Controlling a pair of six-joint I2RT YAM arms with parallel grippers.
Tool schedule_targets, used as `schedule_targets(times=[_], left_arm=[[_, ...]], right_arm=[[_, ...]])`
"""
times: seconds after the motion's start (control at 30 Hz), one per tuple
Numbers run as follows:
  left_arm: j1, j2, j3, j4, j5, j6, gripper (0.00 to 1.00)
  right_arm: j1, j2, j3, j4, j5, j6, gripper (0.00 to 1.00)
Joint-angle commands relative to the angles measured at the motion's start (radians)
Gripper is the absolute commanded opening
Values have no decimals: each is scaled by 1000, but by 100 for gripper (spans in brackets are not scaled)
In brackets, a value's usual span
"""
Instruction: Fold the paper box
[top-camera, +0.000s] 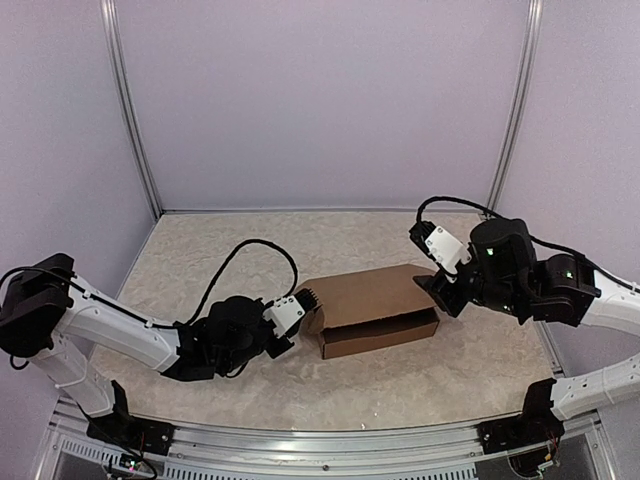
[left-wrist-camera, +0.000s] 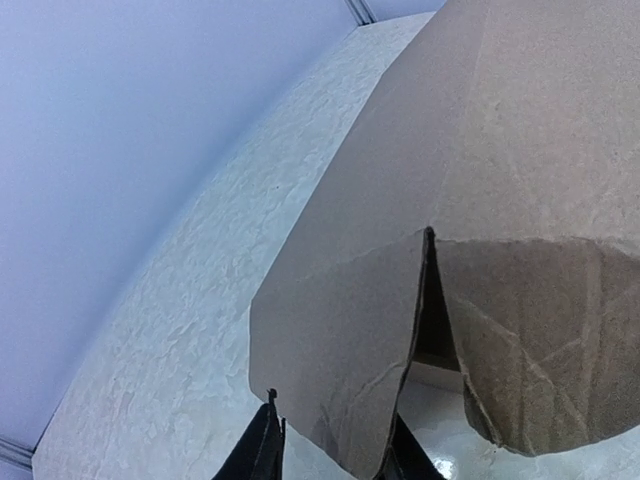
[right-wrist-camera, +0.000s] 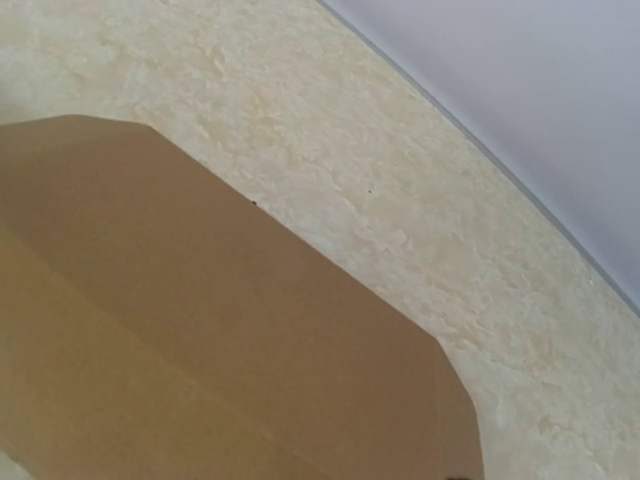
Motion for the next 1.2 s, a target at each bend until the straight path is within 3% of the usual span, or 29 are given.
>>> schedule_targets(times=[0.0, 0.37, 0.53, 0.83, 1.17], left_arm=[[-11, 23, 4, 15, -8, 7, 23], [-11, 13, 10, 24, -6, 28, 0], [-2, -38, -15, 12, 18, 16, 0], [81, -218, -32, -156, 140, -84, 0], [154, -290, 59, -413, 184, -167, 0]], right_arm=[[-17, -9, -10, 9, 4, 41, 50], [-148, -35, -19, 5, -18, 104, 50], [-254, -33, -16, 16, -62, 142, 50], [-429, -40, -36, 35, -210, 203, 58], [-465, -104, -115, -12, -421, 303, 69]])
